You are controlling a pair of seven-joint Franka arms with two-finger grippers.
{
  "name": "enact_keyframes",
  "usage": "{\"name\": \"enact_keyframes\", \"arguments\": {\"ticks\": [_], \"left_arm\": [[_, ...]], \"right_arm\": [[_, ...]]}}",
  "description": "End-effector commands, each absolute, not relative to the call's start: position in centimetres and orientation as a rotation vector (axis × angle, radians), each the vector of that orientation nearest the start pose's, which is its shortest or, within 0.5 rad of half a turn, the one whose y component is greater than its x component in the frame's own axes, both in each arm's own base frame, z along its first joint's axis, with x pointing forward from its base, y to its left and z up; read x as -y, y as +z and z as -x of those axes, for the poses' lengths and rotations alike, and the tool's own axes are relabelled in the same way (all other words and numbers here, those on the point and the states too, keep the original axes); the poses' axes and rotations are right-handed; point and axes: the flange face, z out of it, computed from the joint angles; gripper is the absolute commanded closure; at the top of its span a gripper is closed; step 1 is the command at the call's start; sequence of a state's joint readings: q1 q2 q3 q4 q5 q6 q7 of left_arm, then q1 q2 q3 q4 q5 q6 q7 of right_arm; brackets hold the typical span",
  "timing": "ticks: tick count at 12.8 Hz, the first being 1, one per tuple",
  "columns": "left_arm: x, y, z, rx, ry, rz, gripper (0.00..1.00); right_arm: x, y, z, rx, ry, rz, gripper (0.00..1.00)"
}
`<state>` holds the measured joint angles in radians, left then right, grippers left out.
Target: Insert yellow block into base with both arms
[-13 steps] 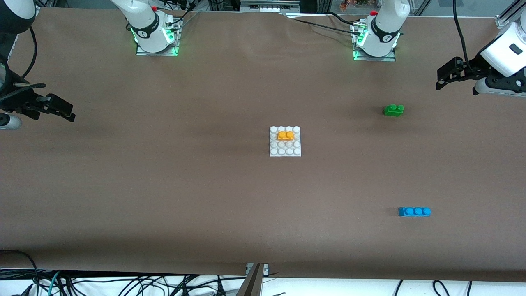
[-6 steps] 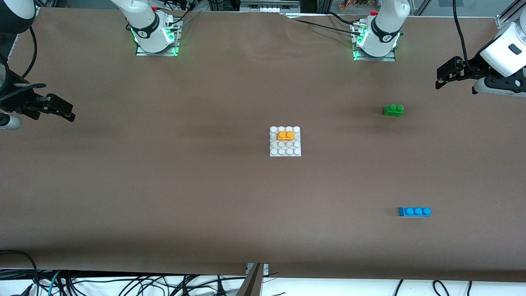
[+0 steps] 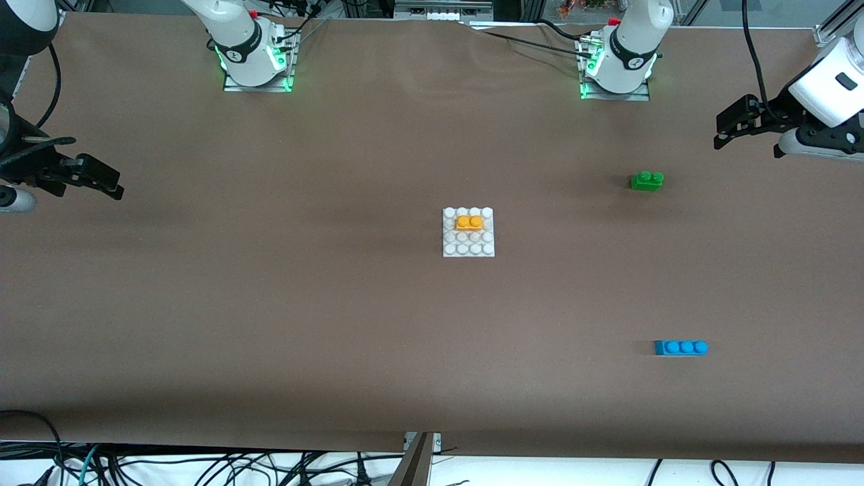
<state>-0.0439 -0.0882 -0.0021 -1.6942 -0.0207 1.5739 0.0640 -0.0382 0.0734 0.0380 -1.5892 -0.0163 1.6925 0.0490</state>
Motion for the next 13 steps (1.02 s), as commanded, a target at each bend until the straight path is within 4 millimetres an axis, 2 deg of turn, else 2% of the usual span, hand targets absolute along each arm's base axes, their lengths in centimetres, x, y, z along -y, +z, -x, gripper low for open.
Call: {"name": "enact_keyframes", "arguments": {"ticks": [1, 3, 13], "left_arm": [[3.2, 61.3, -52.9, -0.2, 0.024, 3.17, 0.0], [4.5, 61.2, -53.3, -0.241, 0.012, 3.161, 0.0], [5.0, 61.4, -53.1, -0.248, 0.015, 3.166, 0.0]], "right_arm": [[0.7, 58.8, -58.2, -0.111, -0.043, 3.135, 0.0], [0.6, 58.7, -58.3, -0.111, -0.041, 3.135, 0.0], [0.6, 58.8, -58.2, -0.111, -0.041, 3.135, 0.0]]}}
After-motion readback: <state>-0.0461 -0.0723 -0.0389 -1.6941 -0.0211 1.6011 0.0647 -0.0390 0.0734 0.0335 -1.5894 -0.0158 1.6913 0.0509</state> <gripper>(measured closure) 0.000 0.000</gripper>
